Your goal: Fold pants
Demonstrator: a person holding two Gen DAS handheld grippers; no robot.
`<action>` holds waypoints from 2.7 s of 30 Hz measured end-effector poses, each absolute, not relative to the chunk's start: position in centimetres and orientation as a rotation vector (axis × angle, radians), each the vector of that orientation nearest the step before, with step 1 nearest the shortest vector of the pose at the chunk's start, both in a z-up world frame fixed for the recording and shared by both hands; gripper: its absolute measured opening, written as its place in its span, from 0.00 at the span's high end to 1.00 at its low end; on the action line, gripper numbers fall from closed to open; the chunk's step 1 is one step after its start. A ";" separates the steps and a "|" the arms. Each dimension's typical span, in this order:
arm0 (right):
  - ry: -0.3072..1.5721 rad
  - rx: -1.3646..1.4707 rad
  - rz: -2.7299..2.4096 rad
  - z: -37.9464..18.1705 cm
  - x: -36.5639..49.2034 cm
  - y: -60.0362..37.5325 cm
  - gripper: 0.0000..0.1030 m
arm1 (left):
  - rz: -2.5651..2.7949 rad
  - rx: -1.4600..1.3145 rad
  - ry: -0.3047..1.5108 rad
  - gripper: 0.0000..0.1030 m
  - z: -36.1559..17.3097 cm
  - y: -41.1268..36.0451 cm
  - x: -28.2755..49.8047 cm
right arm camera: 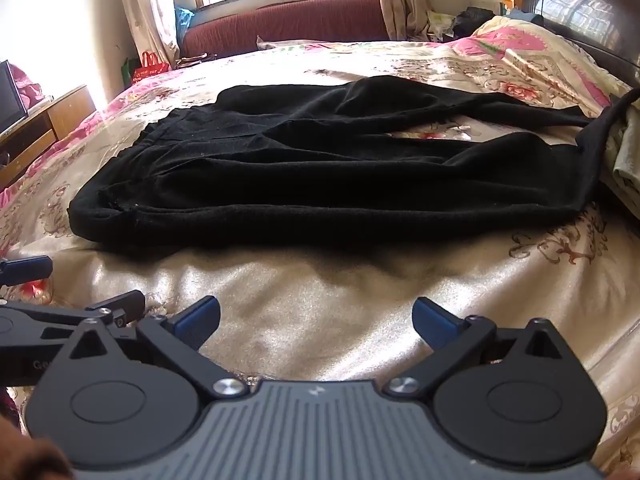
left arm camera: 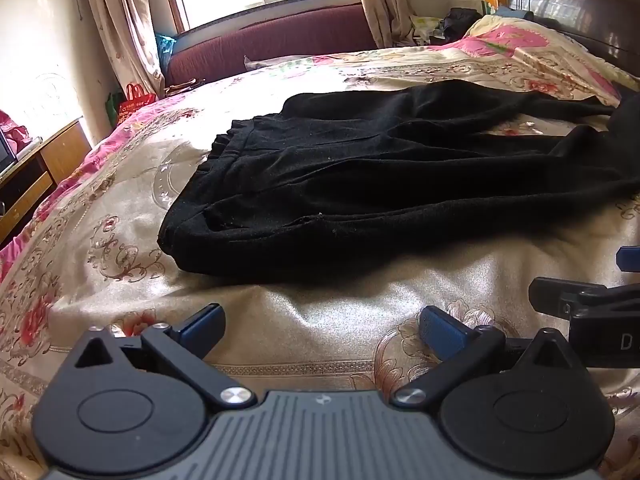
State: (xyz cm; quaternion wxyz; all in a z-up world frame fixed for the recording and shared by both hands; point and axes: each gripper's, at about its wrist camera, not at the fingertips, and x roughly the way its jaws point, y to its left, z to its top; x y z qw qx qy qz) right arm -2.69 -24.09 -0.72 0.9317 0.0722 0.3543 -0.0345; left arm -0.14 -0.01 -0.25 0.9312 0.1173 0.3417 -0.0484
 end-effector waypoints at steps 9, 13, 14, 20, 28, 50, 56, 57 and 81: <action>0.731 0.150 -0.065 -0.7 -2.7 -24.3 0.01 | -0.099 0.219 0.708 0.00 -0.9 0.0 -0.3; 0.736 0.155 -0.063 -0.7 -2.6 -24.3 0.01 | -0.100 0.214 0.714 0.00 -0.8 -0.1 -0.2; 0.737 0.155 -0.062 -0.8 -2.6 -24.3 0.01 | -0.101 0.214 0.715 0.00 -0.9 0.0 -0.2; 0.742 0.160 -0.062 -0.9 -2.5 -24.3 0.01 | -0.102 0.209 0.718 0.00 -0.8 0.1 -0.1; 0.732 0.142 -0.053 -0.6 -2.3 -24.2 0.01 | -0.118 0.198 0.703 0.00 -0.6 0.7 0.2; 0.636 -0.262 0.225 -0.3 5.2 -18.9 0.01 | -0.116 0.187 0.682 0.00 -0.4 8.9 10.0; 0.636 -0.333 0.347 -0.4 6.5 -16.9 0.03 | -0.181 0.196 0.742 0.00 -1.4 10.2 10.4; 0.639 -0.334 0.364 -0.4 6.6 -16.7 0.03 | -0.190 0.185 0.747 0.00 -1.5 10.3 10.6; 0.804 -0.184 0.570 0.2 8.2 -9.3 0.87 | -0.129 0.164 0.787 0.59 0.8 18.1 8.9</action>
